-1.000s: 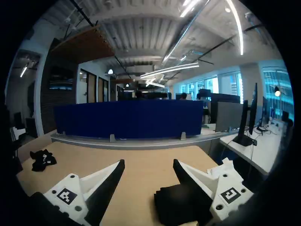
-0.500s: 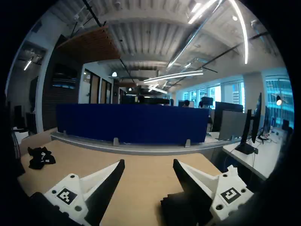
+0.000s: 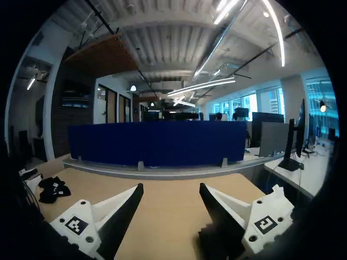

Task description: Fold towel

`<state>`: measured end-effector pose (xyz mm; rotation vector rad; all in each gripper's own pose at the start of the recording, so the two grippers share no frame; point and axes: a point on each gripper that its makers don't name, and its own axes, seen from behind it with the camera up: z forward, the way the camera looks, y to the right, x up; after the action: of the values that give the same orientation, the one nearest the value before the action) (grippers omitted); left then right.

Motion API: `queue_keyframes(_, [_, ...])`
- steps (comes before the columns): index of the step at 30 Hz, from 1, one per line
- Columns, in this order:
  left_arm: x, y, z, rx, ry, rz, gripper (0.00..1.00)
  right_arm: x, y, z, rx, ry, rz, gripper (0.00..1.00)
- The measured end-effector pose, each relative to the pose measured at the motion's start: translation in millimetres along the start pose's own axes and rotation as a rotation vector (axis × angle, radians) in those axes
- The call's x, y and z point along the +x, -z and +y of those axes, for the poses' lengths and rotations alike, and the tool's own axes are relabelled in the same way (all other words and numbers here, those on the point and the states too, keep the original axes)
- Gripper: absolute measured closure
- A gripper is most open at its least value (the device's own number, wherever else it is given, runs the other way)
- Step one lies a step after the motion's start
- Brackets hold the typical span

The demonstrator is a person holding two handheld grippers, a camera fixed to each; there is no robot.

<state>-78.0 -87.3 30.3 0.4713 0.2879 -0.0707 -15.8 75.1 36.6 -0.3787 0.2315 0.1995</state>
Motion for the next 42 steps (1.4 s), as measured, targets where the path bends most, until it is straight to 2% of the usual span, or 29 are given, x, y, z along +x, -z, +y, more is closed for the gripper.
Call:
queue_keyframes(6, [-29, 2.7, -6.0, 0.017, -0.020, 0.020, 0.16, -10, -2.6, -5, 0.005, 0.009, 0.003, 0.00])
queue_keyframes(9, [-44, 2.7, -8.5, 0.024, -0.016, 0.021, 0.16, -16, -3.3, -10, 0.013, 0.013, -0.003, 0.00])
queue_keyframes(17, [-73, 2.5, -5.8, 0.008, 0.007, 0.017, 0.16, -26, 0.4, -24, 0.025, 0.034, -0.009, 0.00])
queue_keyframes(26, [-87, 1.5, -5.1, 0.008, 0.023, 0.013, 0.16, -33, 3.5, -26, 0.023, 0.034, -0.015, 0.00])
queue_keyframes(35, [-96, 0.1, -10.3, 0.009, 0.053, -0.009, 0.16, -26, 5.4, -20, 0.010, 0.024, -0.011, 0.00])
queue_keyframes(42, [-102, 0.4, -11.5, 0.011, 0.053, -0.031, 0.16, -22, 1.7, -18, 0.011, 0.021, -0.001, 0.00])
